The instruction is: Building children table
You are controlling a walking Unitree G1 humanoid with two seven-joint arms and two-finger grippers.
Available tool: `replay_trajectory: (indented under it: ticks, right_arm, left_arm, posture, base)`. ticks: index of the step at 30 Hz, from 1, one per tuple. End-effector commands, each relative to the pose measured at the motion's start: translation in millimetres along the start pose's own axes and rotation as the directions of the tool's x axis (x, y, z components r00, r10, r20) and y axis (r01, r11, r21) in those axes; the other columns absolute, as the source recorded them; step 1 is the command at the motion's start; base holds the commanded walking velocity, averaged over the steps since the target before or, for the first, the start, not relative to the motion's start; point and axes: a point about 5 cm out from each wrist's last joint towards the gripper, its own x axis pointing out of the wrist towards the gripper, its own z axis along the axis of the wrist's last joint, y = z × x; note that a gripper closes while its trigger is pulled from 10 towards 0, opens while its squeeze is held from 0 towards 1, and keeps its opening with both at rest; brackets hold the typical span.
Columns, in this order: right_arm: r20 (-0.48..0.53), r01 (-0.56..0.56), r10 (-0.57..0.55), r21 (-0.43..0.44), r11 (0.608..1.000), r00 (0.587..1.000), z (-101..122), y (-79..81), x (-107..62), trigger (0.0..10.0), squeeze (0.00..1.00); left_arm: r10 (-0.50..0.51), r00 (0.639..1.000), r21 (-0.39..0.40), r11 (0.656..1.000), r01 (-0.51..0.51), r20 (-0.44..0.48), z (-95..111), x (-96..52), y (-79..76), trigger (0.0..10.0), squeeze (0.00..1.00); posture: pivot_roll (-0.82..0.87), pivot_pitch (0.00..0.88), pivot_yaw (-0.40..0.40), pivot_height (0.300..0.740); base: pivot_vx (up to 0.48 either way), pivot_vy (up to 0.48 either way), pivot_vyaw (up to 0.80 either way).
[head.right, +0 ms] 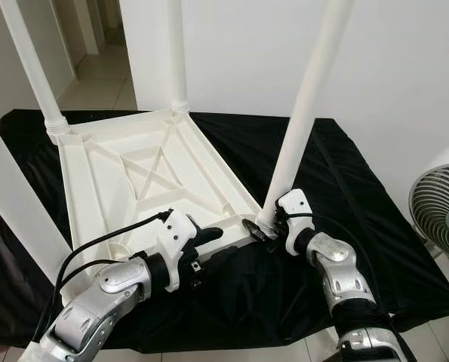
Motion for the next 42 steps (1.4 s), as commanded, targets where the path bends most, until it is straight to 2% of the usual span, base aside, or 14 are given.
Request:
replay_trajectory:
  ticks: [1, 8, 20, 23, 25, 27, 29, 30, 31, 32, 33, 35, 36, 42]
  right_arm:
    - [-0.026, -0.058, 0.058, 0.007, 0.998, 0.998, -8.0, 8.7, 2.6, 0.0, 0.0]
    - [0.002, -0.077, 0.077, 0.017, 0.997, 0.997, -8.8, 8.9, 2.5, 0.0, 0.0]
    - [0.0, 0.246, -0.25, 0.171, 0.954, 0.968, -17.7, 13.9, -8.1, 0.0, 0.0]
    - [-0.045, 0.4, -0.4, 0.212, 0.891, 0.915, -21.3, 14.5, -9.0, 0.0, 0.0]
    - [-0.045, 0.4, -0.4, 0.212, 0.891, 0.915, -21.3, 14.5, -9.0, 0.0, 0.0]
    - [-0.118, 0.58, -0.568, 0.218, 0.785, 0.814, -23.2, 18.3, -12.2, 0.0, 0.0]
    - [-0.118, 0.58, -0.568, 0.218, 0.785, 0.814, -23.2, 18.3, -12.2, 0.0, 0.0]
    - [-0.147, 0.647, -0.631, 0.209, 0.733, 0.762, -22.4, 22.0, -14.5, 0.0, 0.0]
    - [-0.147, 0.647, -0.631, 0.209, 0.733, 0.762, -22.4, 22.0, -14.5, 0.0, 0.0]
    - [-0.175, 0.706, -0.685, 0.216, 0.674, 0.707, -21.1, 28.9, -14.5, 0.0, 0.0]
    - [-0.175, 0.706, -0.685, 0.216, 0.674, 0.707, -21.1, 28.9, -14.5, 0.0, 0.0]
    - [-0.197, 0.751, -0.725, 0.219, 0.623, 0.66, -19.0, 35.7, -14.1, 0.0, 0.0]
    - [-0.222, 0.786, -0.755, 0.236, 0.572, 0.617, -17.1, 43.5, -13.4, 0.0, 0.0]
    - [-0.234, 0.816, -0.786, 0.259, 0.517, 0.573, -9.5, 53.1, -11.4, 0.0, 0.0]
  left_arm:
    - [-0.007, 1.0, 0.005, 1.0, 0.007, -0.002, 0.5, -0.9, 1.2, 10.0, 0.0]
    - [-0.001, 1.0, 0.003, 1.0, 0.001, -0.002, 0.4, -1.0, 1.4, 10.0, 0.0]
    - [-0.013, 1.0, -0.01, 1.0, 0.013, 0.001, -1.5, 1.4, -4.1, 10.0, 0.0]
    - [-0.021, 1.0, -0.015, 1.0, 0.021, 0.003, -1.8, 2.8, -5.7, 10.0, 0.0]
    - [-0.021, 1.0, -0.015, 1.0, 0.021, 0.003, -1.8, 2.8, -5.7, 10.0, 0.0]
    - [-0.03, 1.0, -0.018, 0.999, 0.03, 0.005, -2.2, 4.4, -6.7, 10.0, 0.0]
    - [-0.03, 1.0, -0.018, 0.999, 0.03, 0.005, -2.2, 4.4, -6.7, 10.0, 0.0]
    - [-0.033, 0.999, -0.017, 0.999, 0.034, 0.008, -1.8, 5.0, -7.1, 10.0, 0.0]
    - [-0.033, 0.999, -0.017, 0.999, 0.034, 0.008, -1.8, 5.0, -7.1, 10.0, 0.0]
    - [-0.036, 0.999, -0.015, 0.999, 0.036, 0.009, -1.6, 6.3, -6.2, 10.0, 0.0]
    - [-0.036, 0.999, -0.015, 0.999, 0.036, 0.009, -1.6, 6.3, -6.2, 10.0, 0.0]
    - [-0.038, 0.999, -0.013, 0.999, 0.038, 0.011, -1.3, 7.8, -5.0, 10.0, 0.0]
    - [-0.04, 0.999, -0.011, 0.999, 0.04, 0.012, -0.8, 9.1, -3.9, 10.0, 0.0]
    - [-0.048, 0.999, -0.009, 0.999, 0.048, 0.015, -0.5, 11.4, -3.0, 10.0, 0.0]
  posture:
    - [0.0, 0.029, -0.038, 0.74]
    - [0.0, 0.029, -0.038, 0.74]
    - [-0.03, 0.049, -0.048, 0.74]
    - [-0.04, 0.05, -0.05, 0.74]
    - [-0.04, 0.05, -0.05, 0.74]
    - [-0.05, 0.04, -0.051, 0.74]
    - [-0.05, 0.04, -0.051, 0.74]
    - [-0.05, 0.038, -0.051, 0.74]
    - [-0.05, 0.038, -0.051, 0.74]
    - [-0.06, 0.034, -0.048, 0.74]
    - [-0.06, 0.034, -0.048, 0.74]
    - [-0.06, 0.032, -0.047, 0.74]
    - [-0.07, 0.033, -0.043, 0.74]
    - [-0.07, 0.027, -0.036, 0.74]
  base:
    - [0.0, 0.0, 0.0]
    - [0.0, 0.0, 0.0]
    - [0.0, 0.0, 0.0]
    - [0.0, 0.0, 0.0]
    - [0.0, 0.0, 0.0]
    - [0.0, 0.0, 0.0]
    - [0.0, 0.0, 0.0]
    - [0.0, 0.0, 0.0]
    - [0.0, 0.0, 0.0]
    - [0.0, 0.0, 0.0]
    - [0.0, 0.0, 0.0]
    - [0.0, 0.0, 0.0]
    - [0.0, 0.0, 0.0]
    - [0.0, 0.0, 0.0]
